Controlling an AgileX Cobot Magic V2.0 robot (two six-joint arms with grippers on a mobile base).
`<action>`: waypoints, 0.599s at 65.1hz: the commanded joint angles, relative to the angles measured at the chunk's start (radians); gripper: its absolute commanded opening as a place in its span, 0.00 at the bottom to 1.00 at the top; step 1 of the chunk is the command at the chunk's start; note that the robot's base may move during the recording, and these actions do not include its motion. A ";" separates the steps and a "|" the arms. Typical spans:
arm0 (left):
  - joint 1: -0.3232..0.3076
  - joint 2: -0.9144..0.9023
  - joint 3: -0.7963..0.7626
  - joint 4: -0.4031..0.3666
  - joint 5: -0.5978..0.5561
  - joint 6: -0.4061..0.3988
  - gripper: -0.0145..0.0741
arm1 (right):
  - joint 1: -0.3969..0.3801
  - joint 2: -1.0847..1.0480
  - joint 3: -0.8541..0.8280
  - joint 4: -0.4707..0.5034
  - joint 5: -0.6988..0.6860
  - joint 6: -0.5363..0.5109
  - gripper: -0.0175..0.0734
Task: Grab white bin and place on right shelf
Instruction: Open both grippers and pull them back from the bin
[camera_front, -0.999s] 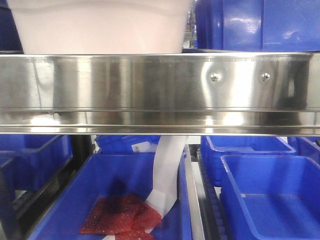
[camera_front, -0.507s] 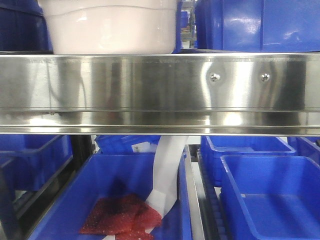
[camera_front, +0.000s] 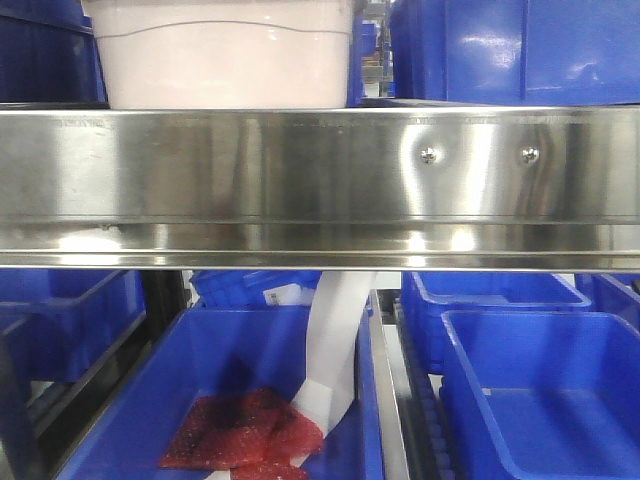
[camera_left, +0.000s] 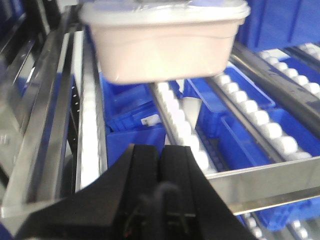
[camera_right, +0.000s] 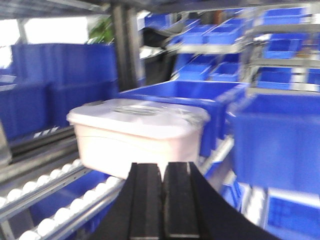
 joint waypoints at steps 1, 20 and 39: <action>-0.005 -0.078 0.059 -0.042 -0.147 -0.026 0.03 | -0.006 -0.126 0.086 0.057 -0.099 0.001 0.28; -0.125 -0.331 0.234 -0.066 -0.184 0.008 0.03 | -0.006 -0.485 0.373 0.074 -0.123 0.001 0.28; -0.141 -0.383 0.249 -0.188 -0.176 0.008 0.03 | -0.006 -0.515 0.412 0.074 -0.098 0.001 0.28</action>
